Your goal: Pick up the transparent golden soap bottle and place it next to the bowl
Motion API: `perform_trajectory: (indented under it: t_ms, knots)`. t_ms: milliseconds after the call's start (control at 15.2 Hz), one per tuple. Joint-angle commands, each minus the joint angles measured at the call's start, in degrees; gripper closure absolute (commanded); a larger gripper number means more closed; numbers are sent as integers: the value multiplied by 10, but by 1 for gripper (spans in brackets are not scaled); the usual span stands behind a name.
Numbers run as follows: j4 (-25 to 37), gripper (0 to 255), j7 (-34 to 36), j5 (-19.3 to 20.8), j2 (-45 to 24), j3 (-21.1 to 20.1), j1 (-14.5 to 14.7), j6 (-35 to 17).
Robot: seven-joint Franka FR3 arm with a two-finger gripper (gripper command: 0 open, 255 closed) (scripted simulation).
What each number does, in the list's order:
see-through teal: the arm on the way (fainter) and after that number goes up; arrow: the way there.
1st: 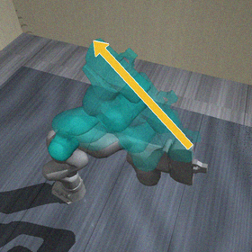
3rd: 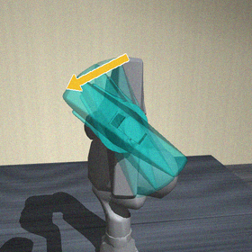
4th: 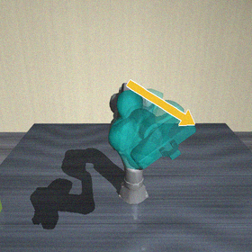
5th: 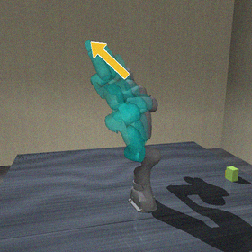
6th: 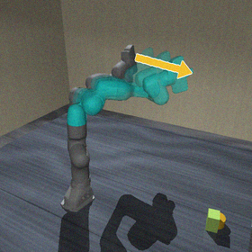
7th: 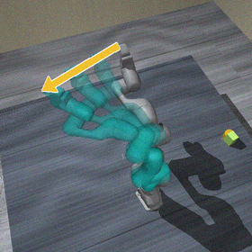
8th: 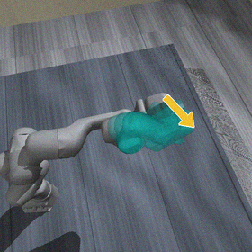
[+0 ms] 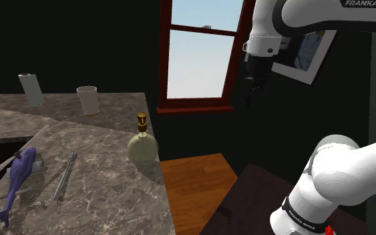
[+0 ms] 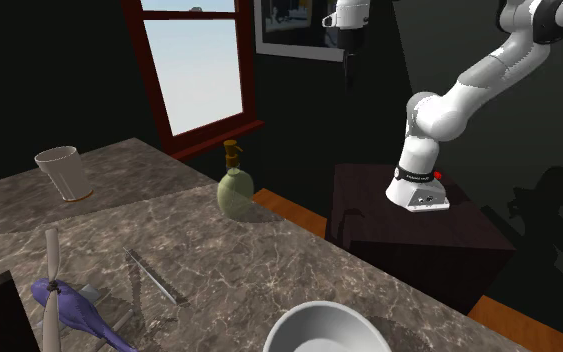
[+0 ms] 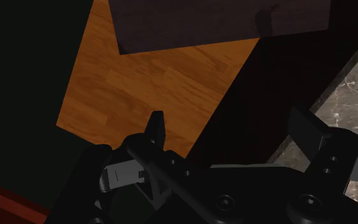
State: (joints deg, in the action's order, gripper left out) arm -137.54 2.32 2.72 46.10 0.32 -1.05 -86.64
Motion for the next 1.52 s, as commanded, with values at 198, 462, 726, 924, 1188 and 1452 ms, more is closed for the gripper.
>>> perform_trajectory:
  t_ms: [198, 462, 726, 924, 1188, 1452]
  knots:
    - [14, 0, 13, -15, -54, -13, 9, -44]
    - [43, 0, 29, -31, -129, -31, 20, -96]
    - [83, 0, 44, -42, -206, -47, 29, -141]
    - [120, 0, 55, -47, -265, -59, 36, -169]
    - [178, 0, 69, -49, -345, -74, 44, -198]
    - [248, 0, 84, -46, -426, -87, 53, -216]
